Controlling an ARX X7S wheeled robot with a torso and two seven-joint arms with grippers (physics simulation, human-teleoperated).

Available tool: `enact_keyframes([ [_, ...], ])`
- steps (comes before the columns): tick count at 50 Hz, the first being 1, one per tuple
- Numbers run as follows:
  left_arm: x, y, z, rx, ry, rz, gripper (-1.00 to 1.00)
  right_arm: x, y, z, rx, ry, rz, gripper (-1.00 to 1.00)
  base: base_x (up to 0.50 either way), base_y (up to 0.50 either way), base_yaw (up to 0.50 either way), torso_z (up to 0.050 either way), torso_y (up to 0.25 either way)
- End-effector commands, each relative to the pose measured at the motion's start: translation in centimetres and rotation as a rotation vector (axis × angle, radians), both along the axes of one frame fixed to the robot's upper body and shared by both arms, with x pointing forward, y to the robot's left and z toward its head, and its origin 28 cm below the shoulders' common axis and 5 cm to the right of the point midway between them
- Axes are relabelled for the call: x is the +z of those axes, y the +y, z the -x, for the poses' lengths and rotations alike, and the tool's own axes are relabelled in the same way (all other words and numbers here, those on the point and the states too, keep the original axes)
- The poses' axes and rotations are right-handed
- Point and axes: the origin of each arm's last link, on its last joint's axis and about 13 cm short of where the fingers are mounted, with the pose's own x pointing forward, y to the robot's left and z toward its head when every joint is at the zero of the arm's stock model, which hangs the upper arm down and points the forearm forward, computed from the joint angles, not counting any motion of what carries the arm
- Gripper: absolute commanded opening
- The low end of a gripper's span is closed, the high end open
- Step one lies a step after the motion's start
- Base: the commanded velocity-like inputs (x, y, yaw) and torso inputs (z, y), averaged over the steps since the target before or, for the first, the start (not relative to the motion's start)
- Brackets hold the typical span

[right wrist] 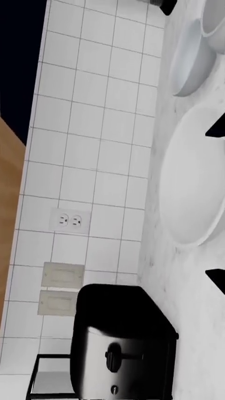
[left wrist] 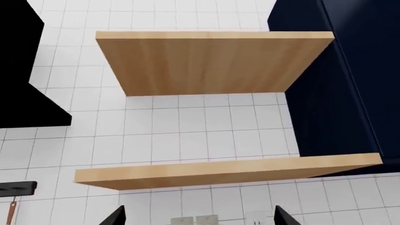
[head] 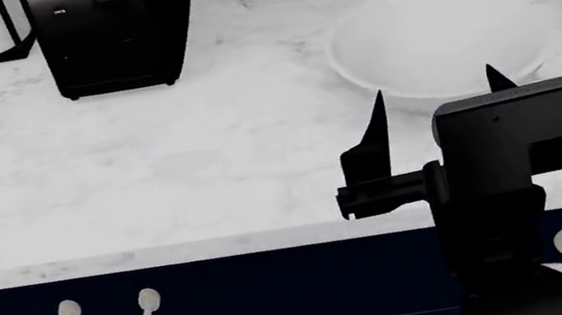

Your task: Stack the bowls from largest to smallest.

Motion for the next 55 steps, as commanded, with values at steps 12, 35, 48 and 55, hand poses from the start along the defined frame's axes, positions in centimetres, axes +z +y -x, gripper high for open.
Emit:
enact_keyframes([
  [12, -0.33, 0.12, -0.11, -0.001, 0.002, 0.005, 1.0, -0.06, -0.03, 0.12, -0.001, 0.006, 0.007, 1.0, 0.0, -0.5, 0.0, 0.0, 0.0],
  [35, -0.44, 0.18, -0.01, -0.004, 0.006, 0.009, 1.0, 0.56, 0.3, 0.1, 0.012, -0.004, 0.018, 1.0, 0.0, -0.5, 0.0, 0.0, 0.0],
  [48, -0.63, 0.32, 0.1, 0.0, 0.006, 0.012, 1.0, 0.64, 0.62, 0.18, 0.028, -0.011, 0.022, 1.0, 0.0, -0.23, 0.0, 0.0, 0.0],
  [55, -0.56, 0.31, 0.16, -0.002, 0.003, 0.014, 1.0, 0.81, 0.62, 0.3, 0.031, -0.011, 0.034, 1.0, 0.26, 0.0, 0.0, 0.0, 0.0],
])
